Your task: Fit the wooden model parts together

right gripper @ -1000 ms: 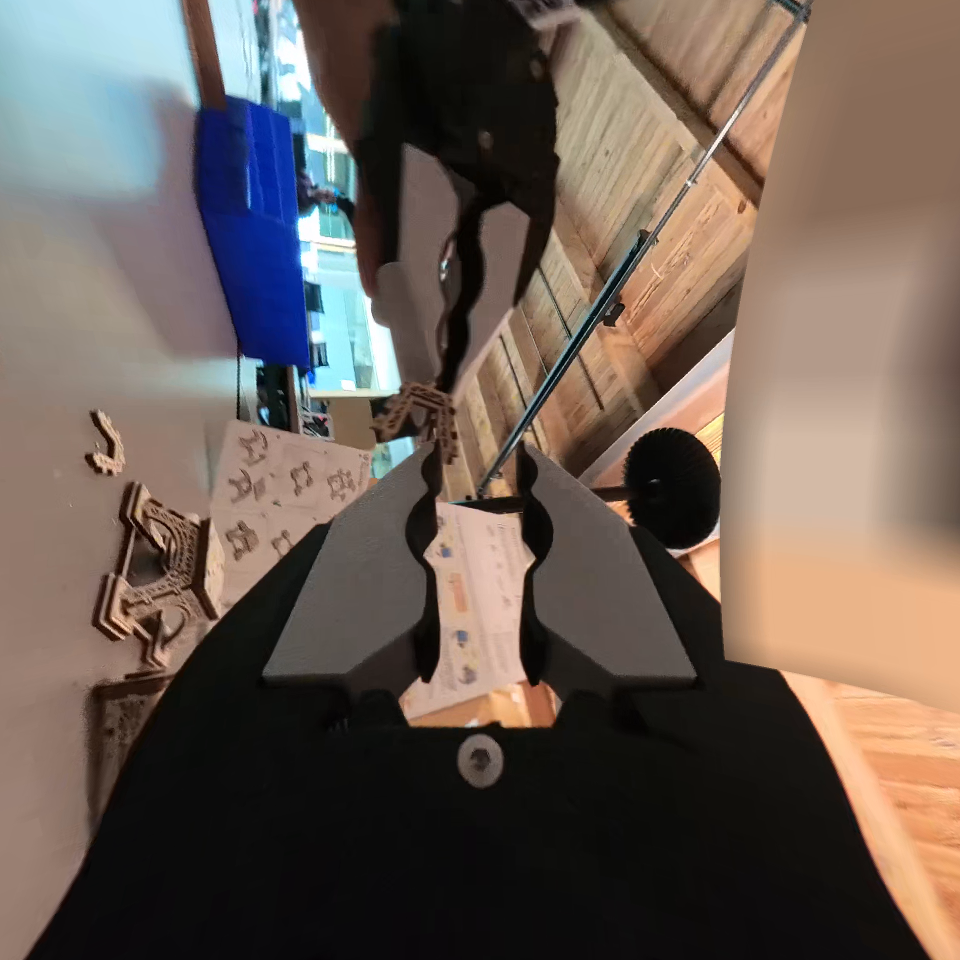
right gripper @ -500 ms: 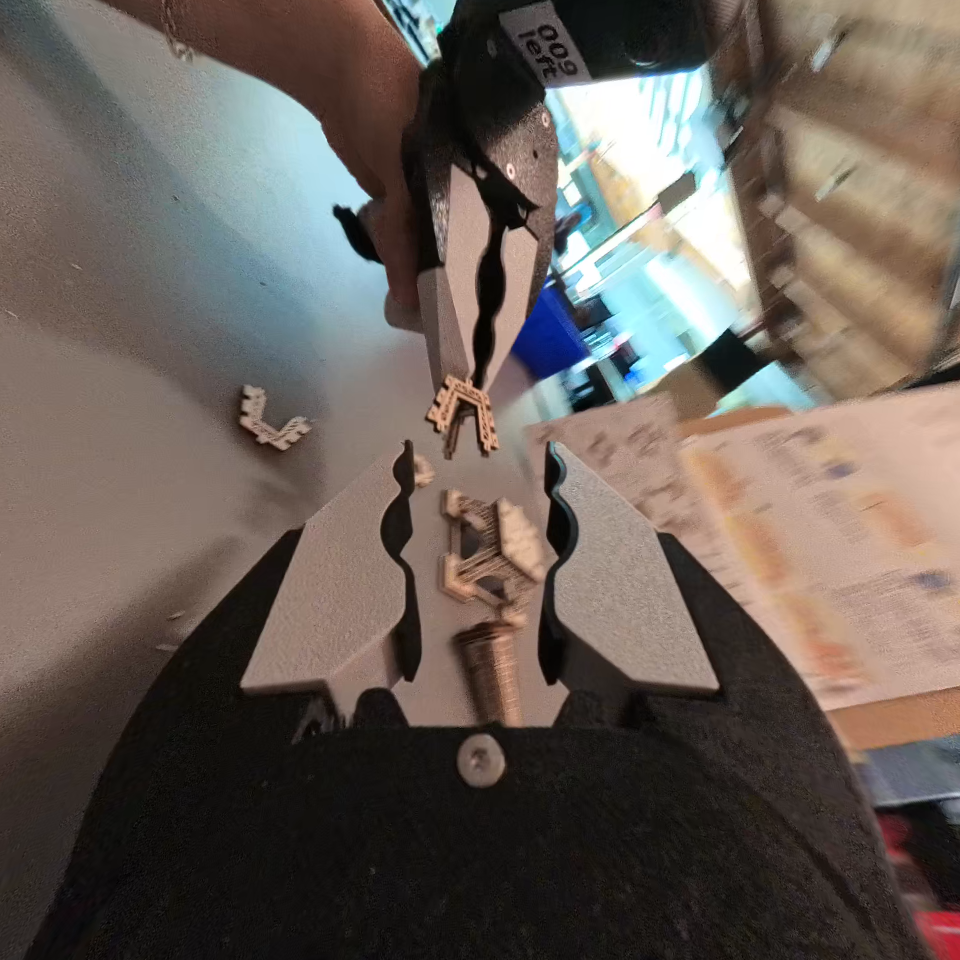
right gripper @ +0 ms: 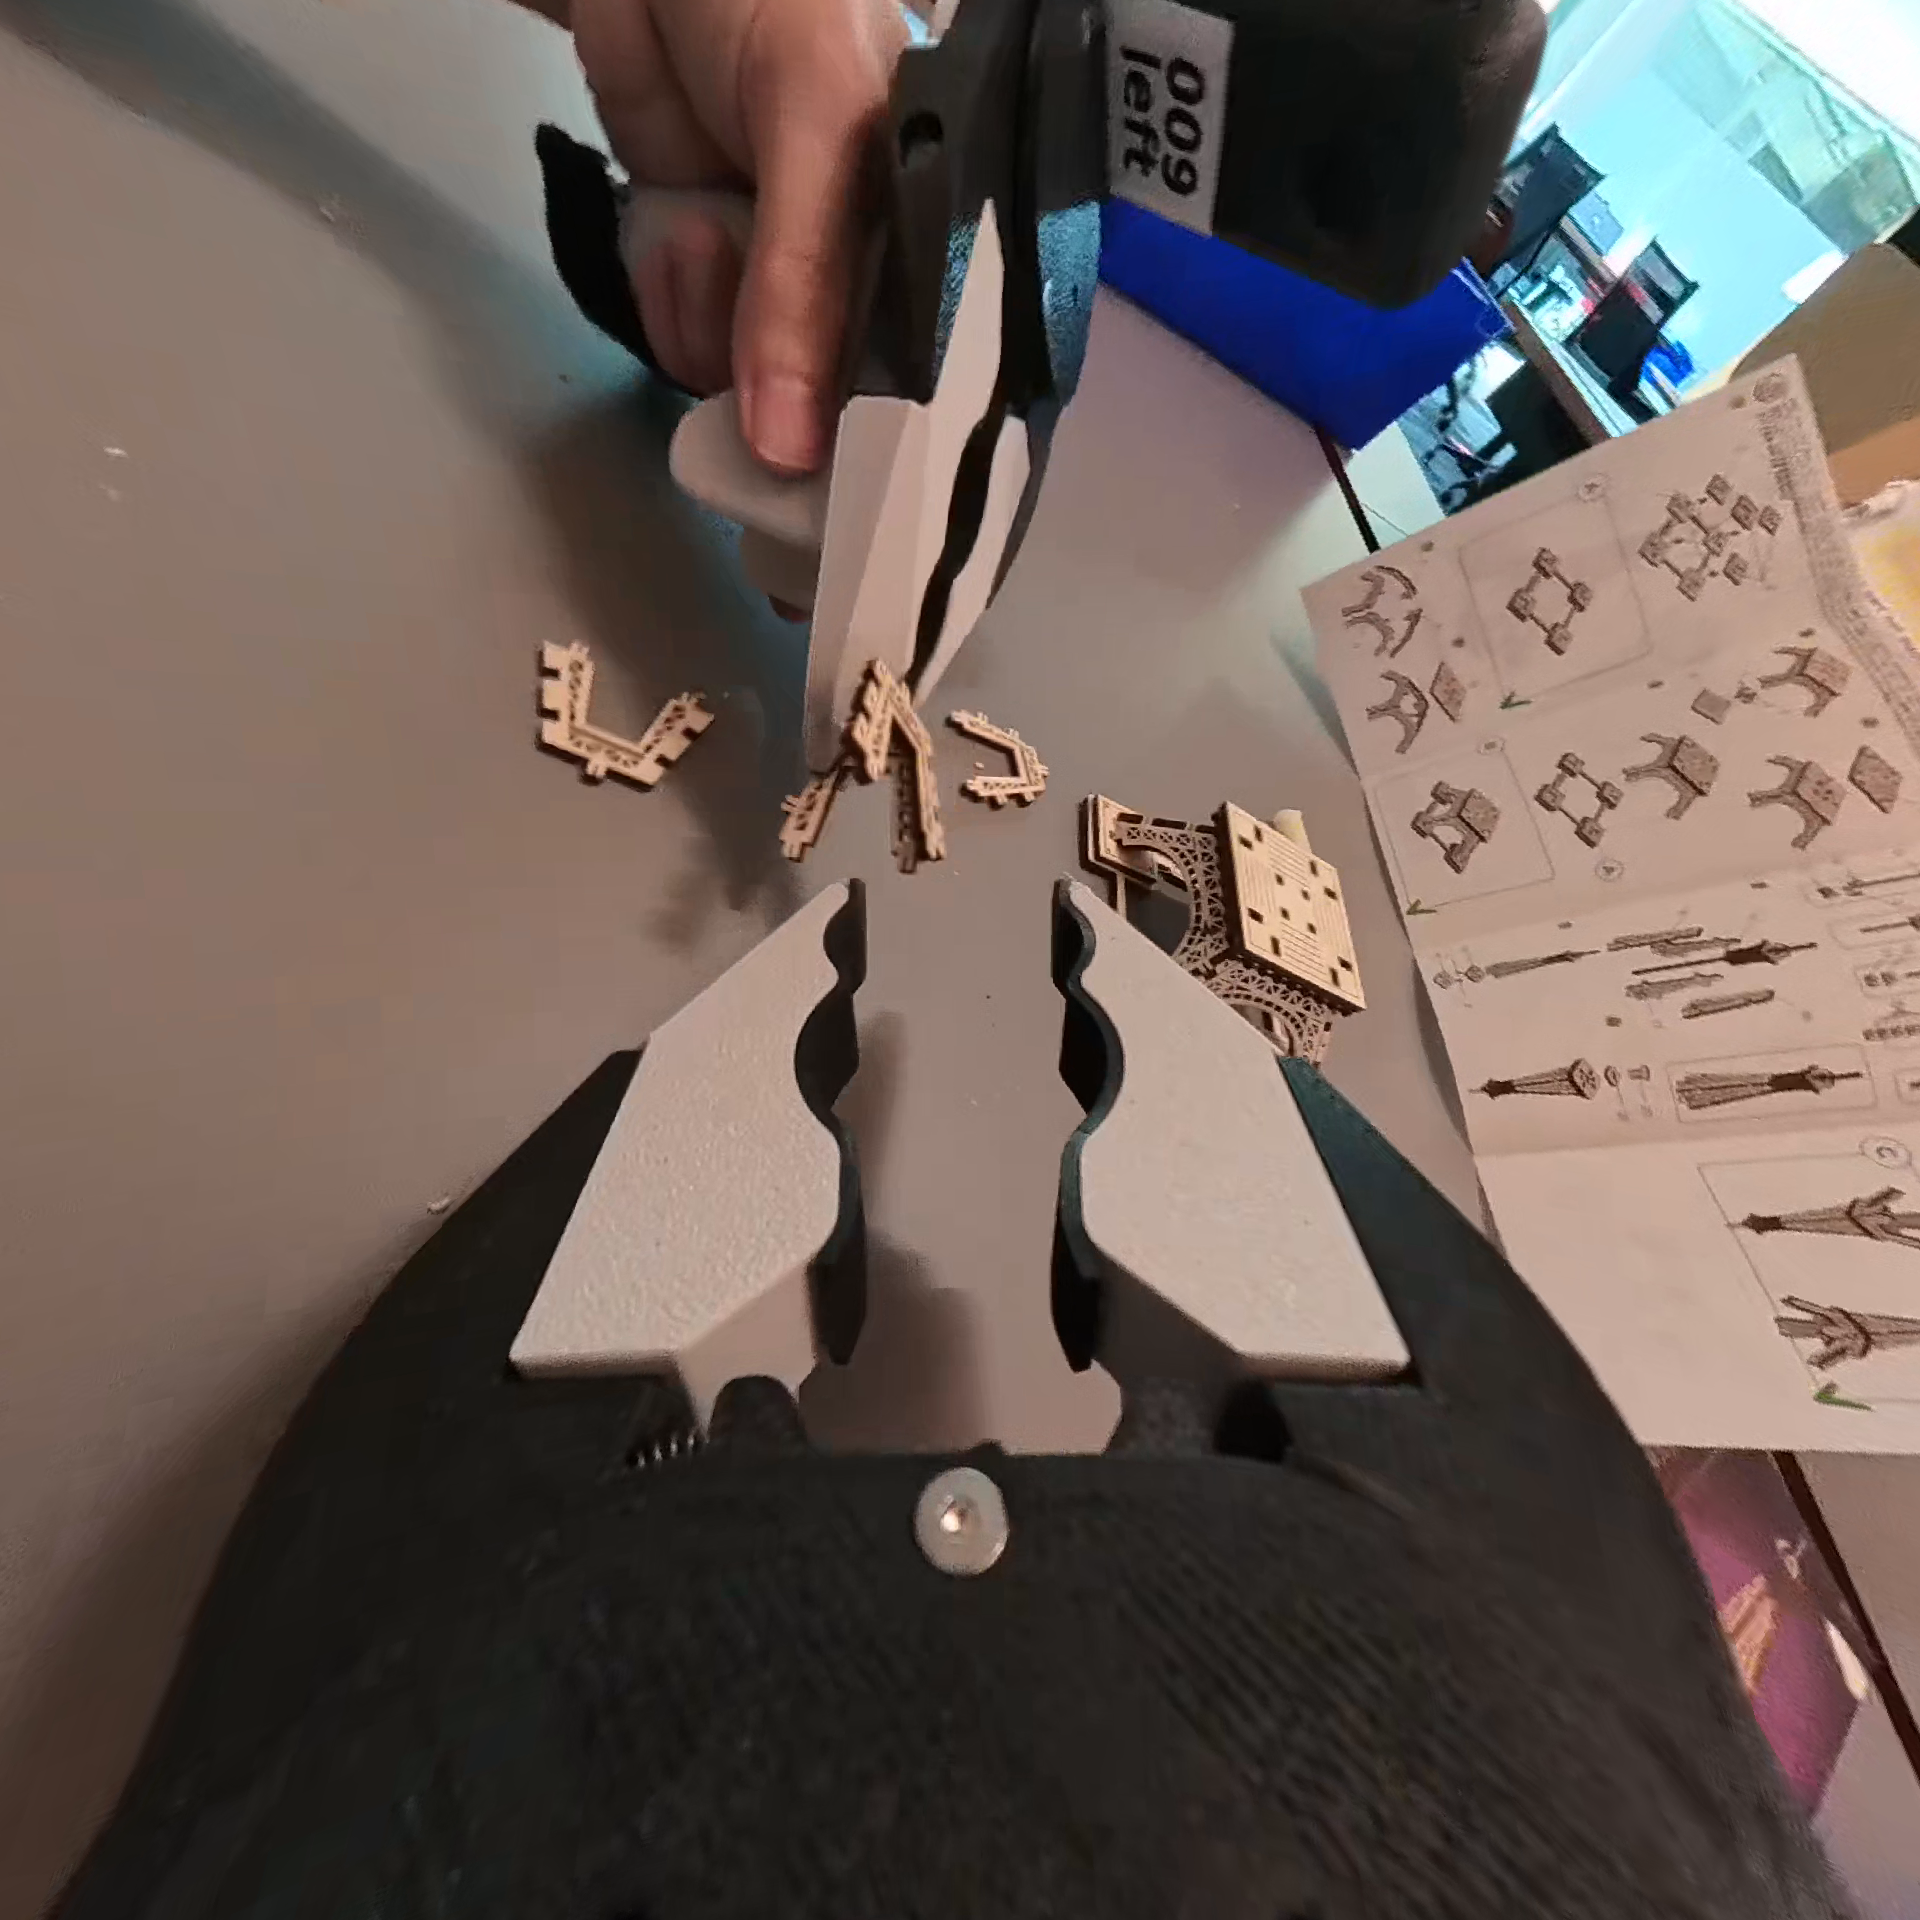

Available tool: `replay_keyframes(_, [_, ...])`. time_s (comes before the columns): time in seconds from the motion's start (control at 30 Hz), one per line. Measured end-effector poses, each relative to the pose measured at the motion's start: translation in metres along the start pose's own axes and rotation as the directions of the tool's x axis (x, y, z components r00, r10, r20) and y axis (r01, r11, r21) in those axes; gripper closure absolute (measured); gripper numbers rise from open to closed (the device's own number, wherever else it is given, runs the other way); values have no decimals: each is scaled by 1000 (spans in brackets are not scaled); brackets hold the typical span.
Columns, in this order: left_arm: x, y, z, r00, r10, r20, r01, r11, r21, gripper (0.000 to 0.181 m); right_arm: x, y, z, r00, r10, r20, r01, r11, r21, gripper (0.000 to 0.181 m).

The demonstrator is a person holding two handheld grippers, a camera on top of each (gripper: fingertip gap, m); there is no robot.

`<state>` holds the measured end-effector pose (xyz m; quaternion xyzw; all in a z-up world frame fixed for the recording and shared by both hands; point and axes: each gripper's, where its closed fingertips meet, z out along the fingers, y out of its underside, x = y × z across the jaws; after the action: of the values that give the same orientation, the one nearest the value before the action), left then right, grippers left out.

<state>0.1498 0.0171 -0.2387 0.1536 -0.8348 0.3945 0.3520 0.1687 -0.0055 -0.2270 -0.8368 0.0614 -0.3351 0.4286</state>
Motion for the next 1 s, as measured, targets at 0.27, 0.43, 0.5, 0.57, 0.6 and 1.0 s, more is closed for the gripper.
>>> replay_keyframes(0.27, [7, 4, 4, 996, -45, -72, 41, 998, -57, 180, -12, -13, -1, 995, -97, 30, 95, 993, 65, 161])
replay_keyframes(0.43, [5, 3, 5, 997, -44, -65, 41, 997, -60, 180, -13, -14, 0, 995, -85, 45, 82, 994, 67, 180])
replay_keyframes(0.5, [3, 3, 4, 998, -32, -45, 30, 998, -57, 178, -12, -11, 2, 996, -82, 46, 79, 995, 53, 180])
replay_keyframes(0.57, [-2, 4, 2, 1000, -7, -4, 7, 998, -65, 164, -9, -7, 2, 998, -42, 43, 41, 999, 26, 181])
replay_keyframes(0.6, [-6, 4, -1, 999, 23, 41, -20, 998, -67, 159, -6, -4, 3, 999, 10, 39, -10, 1000, 3, 181])
replay_keyframes(1.0, [-57, -14, -48, 717, 469, 516, -420, 881, -217, 160, -2, 39, 1, 860, 506, 65, -474, 840, -265, 180])
